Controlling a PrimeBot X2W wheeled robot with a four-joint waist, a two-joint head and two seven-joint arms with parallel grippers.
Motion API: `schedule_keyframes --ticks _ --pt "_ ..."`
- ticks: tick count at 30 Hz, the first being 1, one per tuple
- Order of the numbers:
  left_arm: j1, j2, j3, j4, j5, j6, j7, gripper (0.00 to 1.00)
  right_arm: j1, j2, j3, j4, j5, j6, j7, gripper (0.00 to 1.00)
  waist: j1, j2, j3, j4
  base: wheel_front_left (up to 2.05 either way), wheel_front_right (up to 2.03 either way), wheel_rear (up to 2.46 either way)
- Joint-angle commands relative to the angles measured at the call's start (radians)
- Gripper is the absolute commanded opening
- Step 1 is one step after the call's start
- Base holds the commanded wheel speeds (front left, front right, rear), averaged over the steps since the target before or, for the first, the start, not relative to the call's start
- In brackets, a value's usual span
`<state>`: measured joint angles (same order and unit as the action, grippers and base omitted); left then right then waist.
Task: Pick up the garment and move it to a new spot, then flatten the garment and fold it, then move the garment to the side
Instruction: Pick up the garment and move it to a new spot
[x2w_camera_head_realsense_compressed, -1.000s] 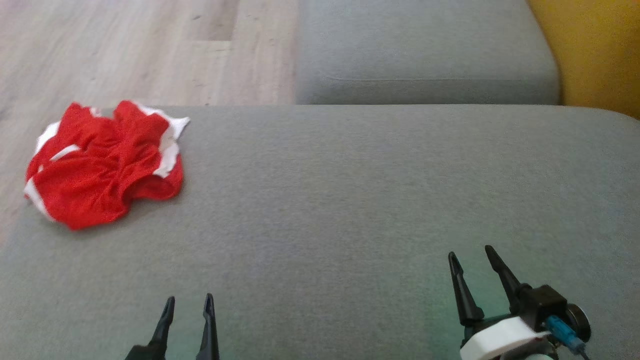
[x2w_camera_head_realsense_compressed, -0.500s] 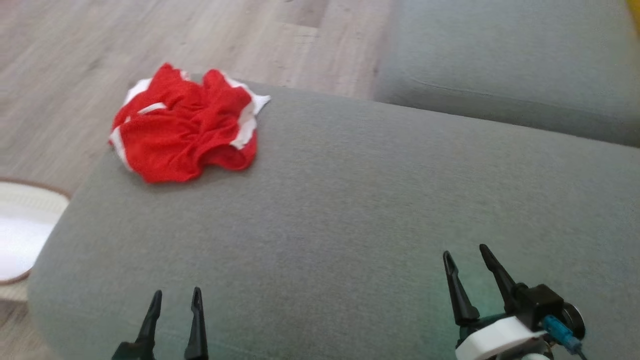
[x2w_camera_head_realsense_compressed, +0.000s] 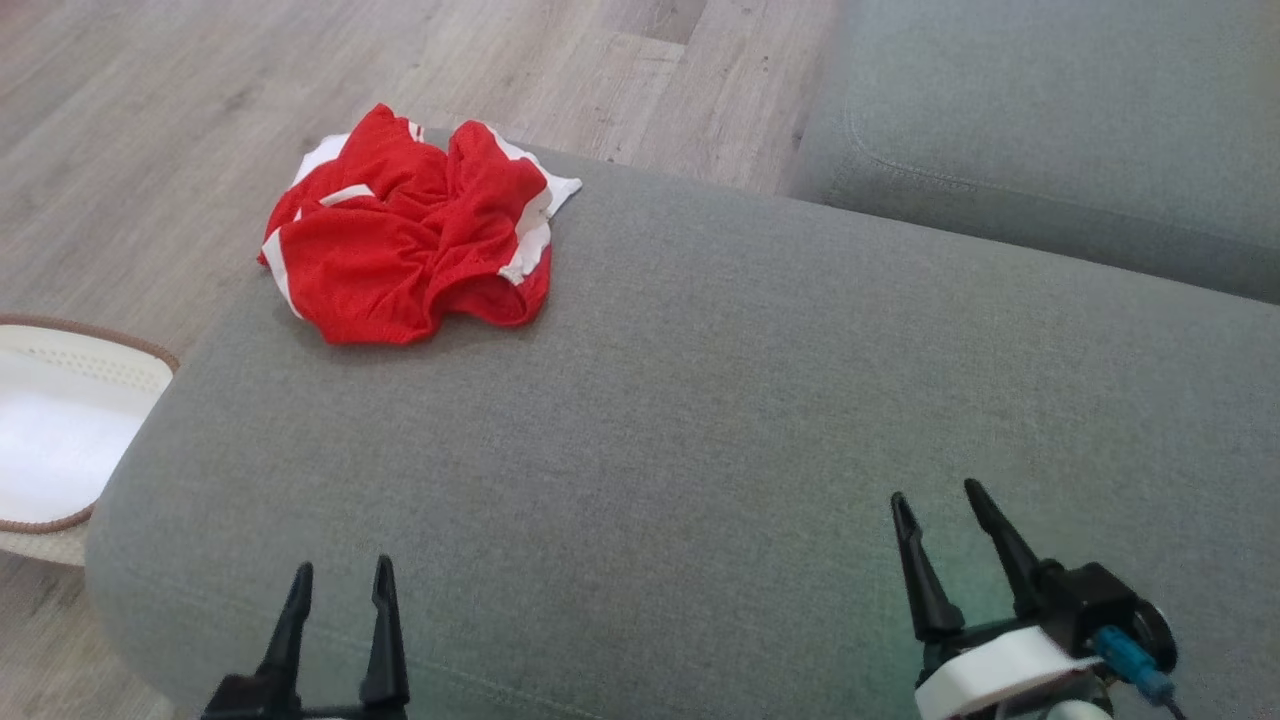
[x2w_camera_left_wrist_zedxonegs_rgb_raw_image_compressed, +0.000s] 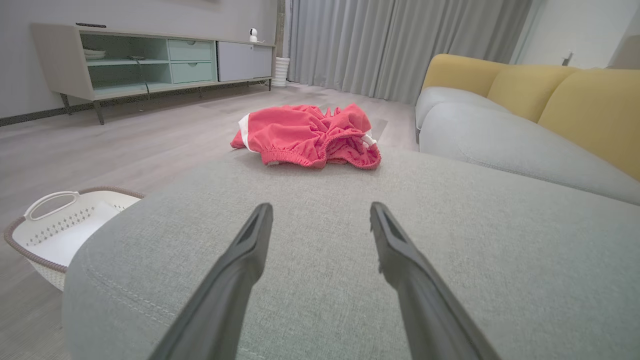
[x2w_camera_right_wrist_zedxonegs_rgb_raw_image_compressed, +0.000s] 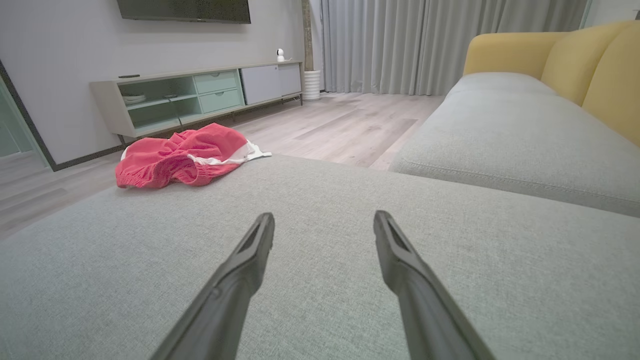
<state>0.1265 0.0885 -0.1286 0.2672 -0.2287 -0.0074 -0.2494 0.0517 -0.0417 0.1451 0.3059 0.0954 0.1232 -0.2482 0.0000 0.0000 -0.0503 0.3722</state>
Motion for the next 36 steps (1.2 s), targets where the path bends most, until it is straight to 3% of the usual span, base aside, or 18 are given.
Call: schedule_keyframes --ticks 1,9,13,16,21,31,36 --pt "-0.056 0.014 0.035 -0.047 0.0 0.005 -0.012 1.0 -0.038 -0.008 0.013 -0.04 -0.005 0.008 -0.014 1.0 0.0 0.0 0.004 -0.003 0.0 0.0 0.0" --pt "-0.203 0.126 0.084 -0.258 0.002 -0.015 0.068 1.0 -0.065 -0.008 -0.003 -0.081 -0.041 0.008 -0.014 1.0 0.0 0.0 0.084 -0.059 0.0 0.0 0.0" --pt "-0.364 0.244 0.145 -0.367 0.001 -0.038 0.173 1.0 -0.111 -0.008 0.0 -0.091 -0.067 0.008 -0.014 1.0 0.0 0.0 0.159 -0.106 0.0 0.0 0.0" --pt "-0.493 0.324 0.184 -0.375 -0.02 -0.06 0.247 1.0 -0.149 -0.008 0.005 -0.093 -0.09 0.008 -0.014 1.0 0.0 0.0 0.221 -0.149 0.0 0.0 0.0" --pt "-0.667 0.44 0.163 -0.244 -0.03 -0.099 0.341 1.0 -0.205 -0.008 0.008 -0.092 -0.124 0.008 -0.014 1.0 0.0 0.0 0.314 -0.211 0.0 0.0 0.0" --pt "-0.751 0.501 -0.059 0.075 -0.162 -0.123 0.443 1.0 -0.262 -0.008 0.005 -0.102 -0.165 0.008 -0.014 1.0 0.0 0.0 0.456 -0.286 0.0 0.0 0.0" --pt "-0.772 0.513 -0.087 0.21 -0.219 -0.123 0.467 1.0 -0.266 -0.008 0.001 -0.112 -0.18 0.008 -0.013 1.0 0.0 0.0 0.493 -0.306 0.0 0.0 0.0"
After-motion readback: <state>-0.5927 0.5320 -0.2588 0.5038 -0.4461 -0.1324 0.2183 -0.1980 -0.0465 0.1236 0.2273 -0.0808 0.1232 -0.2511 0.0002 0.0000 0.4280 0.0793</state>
